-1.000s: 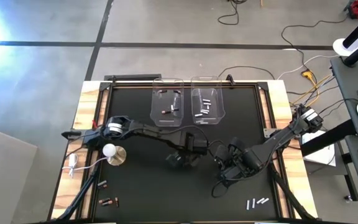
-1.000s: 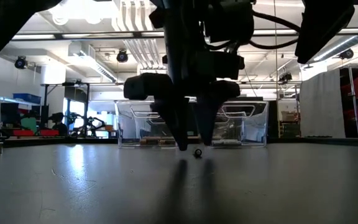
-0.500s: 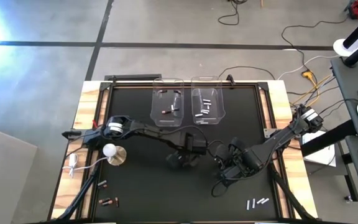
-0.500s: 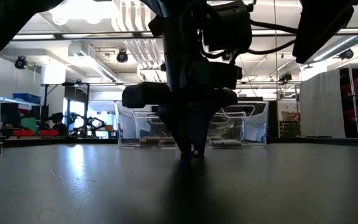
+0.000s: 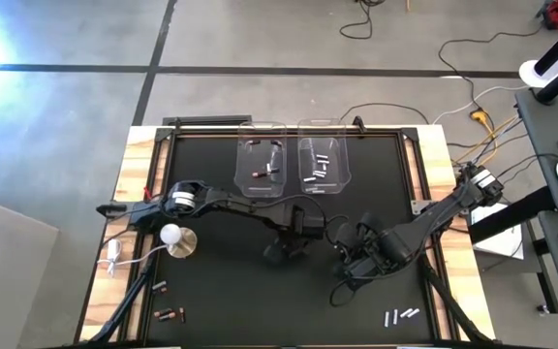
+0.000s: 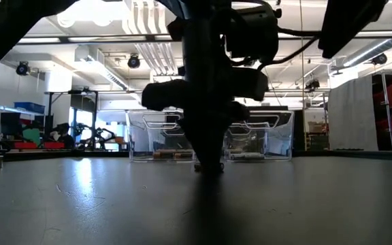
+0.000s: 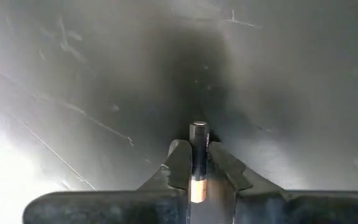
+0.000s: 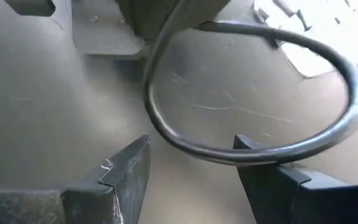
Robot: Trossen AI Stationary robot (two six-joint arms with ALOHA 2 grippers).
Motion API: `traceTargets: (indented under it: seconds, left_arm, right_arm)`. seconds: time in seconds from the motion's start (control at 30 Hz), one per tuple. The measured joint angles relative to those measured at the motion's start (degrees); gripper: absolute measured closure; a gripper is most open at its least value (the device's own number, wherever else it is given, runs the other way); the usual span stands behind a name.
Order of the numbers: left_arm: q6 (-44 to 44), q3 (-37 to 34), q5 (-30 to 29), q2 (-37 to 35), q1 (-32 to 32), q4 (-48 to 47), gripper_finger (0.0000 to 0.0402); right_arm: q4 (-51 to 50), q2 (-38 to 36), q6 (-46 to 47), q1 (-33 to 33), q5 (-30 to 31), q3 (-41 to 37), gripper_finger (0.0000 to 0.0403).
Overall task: Sort batteries
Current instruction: Put the black battery into the left transparent bin
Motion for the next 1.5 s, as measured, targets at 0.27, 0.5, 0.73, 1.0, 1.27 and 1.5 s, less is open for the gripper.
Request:
traceTargets:
  seconds: [0.27,0.5,0.73,1.0,1.27,1.5]
  left_arm:
    - [-6.9,-0.1,0.4,-11.0,0.2,-2.4,0.0391]
    - [-7.3,-0.3,0.4,-24.3,3.4,-3.1,0.0391]
    - [-8.1,-0.5,-0.1,-31.8,15.0,-3.3,0.0391]
    - [-7.9,-1.5,-0.1,-28.6,29.9,-4.7,0.0392]
    - [-6.5,-6.8,0.3,-20.2,37.3,-4.2,0.0392]
    - [-6.3,-8.3,0.7,-13.2,39.0,-0.5,0.0392]
  right_arm:
    - [-3.2,-0.5,-0.3,-0.3,0.5,1.8,0.0184]
    - [-2.8,-0.5,0.0,-1.1,0.4,1.8,0.0184]
    - [-2.6,-0.5,-0.9,-3.2,1.4,1.8,0.0184]
    - [-2.4,-0.5,-1.2,-5.8,1.7,1.8,0.0184]
    - [-2.4,-0.5,0.2,-6.0,1.7,1.8,0.0184]
    - [-2.4,-0.5,1.3,-6.1,4.2,1.7,0.0184]
